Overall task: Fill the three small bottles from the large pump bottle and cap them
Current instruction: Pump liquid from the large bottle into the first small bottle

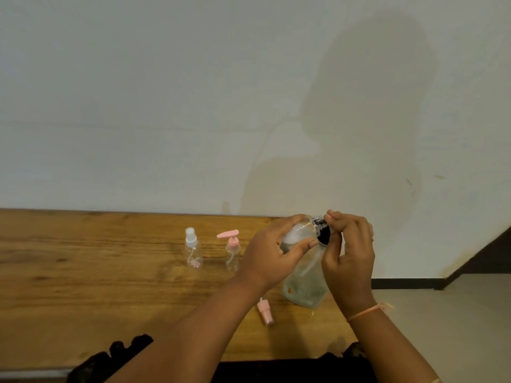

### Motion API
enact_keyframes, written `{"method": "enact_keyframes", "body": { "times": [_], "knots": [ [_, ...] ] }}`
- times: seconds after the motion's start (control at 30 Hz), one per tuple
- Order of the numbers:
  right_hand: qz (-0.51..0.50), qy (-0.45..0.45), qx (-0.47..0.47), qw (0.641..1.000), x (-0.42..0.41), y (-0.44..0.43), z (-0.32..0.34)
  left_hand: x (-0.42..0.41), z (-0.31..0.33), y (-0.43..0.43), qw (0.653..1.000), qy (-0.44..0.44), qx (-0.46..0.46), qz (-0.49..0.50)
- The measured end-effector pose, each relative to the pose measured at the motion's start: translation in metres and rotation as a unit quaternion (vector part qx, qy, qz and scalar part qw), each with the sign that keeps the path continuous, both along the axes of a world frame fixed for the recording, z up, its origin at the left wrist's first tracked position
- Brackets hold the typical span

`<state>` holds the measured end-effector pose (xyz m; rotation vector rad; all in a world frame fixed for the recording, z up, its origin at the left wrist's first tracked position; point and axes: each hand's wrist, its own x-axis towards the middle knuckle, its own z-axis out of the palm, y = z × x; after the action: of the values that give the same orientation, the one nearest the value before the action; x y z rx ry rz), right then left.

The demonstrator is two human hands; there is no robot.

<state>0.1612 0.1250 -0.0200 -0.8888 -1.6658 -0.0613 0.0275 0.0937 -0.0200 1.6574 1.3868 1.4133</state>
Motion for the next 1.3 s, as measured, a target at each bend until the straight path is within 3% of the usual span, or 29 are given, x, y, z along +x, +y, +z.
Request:
{"method": "enact_keyframes", "body": {
  "times": [0.27,1.07,1.3],
  "knots": [
    [-0.019,0.020,-0.012,1.000,-0.004,-0.008,0.012,0.000,0.005,-0.004,0.999,0.018,0.037,0.019],
    [0.008,-0.020,-0.003,1.000,0.003,0.001,0.002,0.001,-0.005,0.001,1.000,0.013,0.009,0.006],
    [0.005,0.012,-0.006,1.000,0.000,-0.006,0.009,0.001,0.001,-0.003,0.999,0.021,0.027,0.012]
  ]
}}
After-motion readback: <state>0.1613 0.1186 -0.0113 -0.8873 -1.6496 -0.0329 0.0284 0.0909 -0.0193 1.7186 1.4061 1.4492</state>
